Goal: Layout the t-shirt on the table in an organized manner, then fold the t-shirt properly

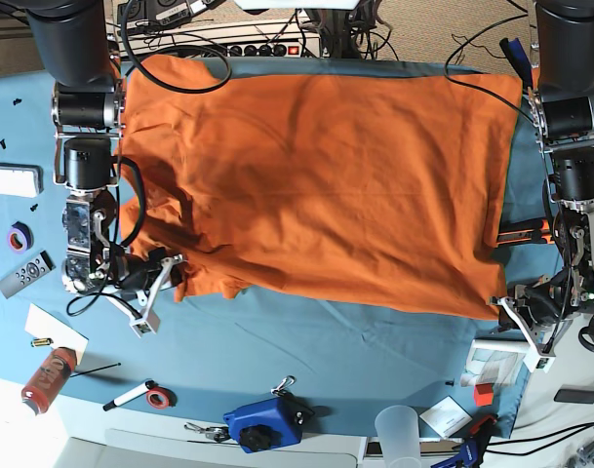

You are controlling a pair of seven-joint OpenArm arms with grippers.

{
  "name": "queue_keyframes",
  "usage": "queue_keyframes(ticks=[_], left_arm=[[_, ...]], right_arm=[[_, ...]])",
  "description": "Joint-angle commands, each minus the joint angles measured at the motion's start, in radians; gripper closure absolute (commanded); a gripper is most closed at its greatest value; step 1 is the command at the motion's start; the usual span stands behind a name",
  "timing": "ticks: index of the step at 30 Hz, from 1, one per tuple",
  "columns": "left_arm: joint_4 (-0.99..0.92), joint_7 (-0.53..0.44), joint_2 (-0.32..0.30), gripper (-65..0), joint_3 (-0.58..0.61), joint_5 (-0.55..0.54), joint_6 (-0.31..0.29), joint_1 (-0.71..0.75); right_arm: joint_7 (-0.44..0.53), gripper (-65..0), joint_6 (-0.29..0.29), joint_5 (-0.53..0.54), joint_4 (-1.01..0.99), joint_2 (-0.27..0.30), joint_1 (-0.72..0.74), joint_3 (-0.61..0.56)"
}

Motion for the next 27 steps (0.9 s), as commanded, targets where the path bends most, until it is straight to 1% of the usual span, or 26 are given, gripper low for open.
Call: queue_keyframes(ticks=[1,4,6,11,17,19,22,25,27], left_arm=[[0.016,-0.019,-0.016,0.0,-0.003,-0.010,-0.001,-0.035],[0.016,-0.017,-0.017,0.0,-0.003,-0.010,-0.001,-0.035],[0.016,-0.017,-0.017,0.0,-0.003,-0.010,-0.001,-0.035],[0.016,-0.017,-0.016,0.0,-0.003,-0.011,-0.001,-0.035],[0.016,-0.012,-0.017,0.0,-0.003,-0.006,-0.001,-0.035],[0.016,-0.007,-0.017,0.0,-0.003,-0.006,-0.001,-0.035],[0.016,-0.006,-0.016,0.0,-0.003,-0.007,-0.001,-0.035],[0.016,-0.007,-0.016,0.0,-0.003,-0.007,-0.001,-0.036],[0.016,-0.022,-0.016,0.0,-0.003,-0.008,-0.001,-0.036]], right_arm=[[-0.005,-16.7,0.004,0.011,0.017,0.006,0.039,0.004],[-0.072,0.0,0.003,0.019,0.017,-0.003,0.039,0.003],[-0.097,0.0,0.002,0.019,0.020,-0.002,0.039,0.003],[-0.080,0.0,-0.001,0.018,0.098,0.001,0.039,0.003],[-0.064,0.0,-0.051,0.013,0.276,0.006,0.039,0.005],[-0.043,0.0,-0.075,-0.006,0.294,0.006,0.041,0.005],[-0.020,0.0,-0.101,-0.070,0.293,0.007,0.041,0.005],[-0.005,0.0,-0.107,-0.111,0.292,0.007,0.041,0.005],[0.040,0.0,-0.117,-0.156,0.292,0.010,0.041,0.005]])
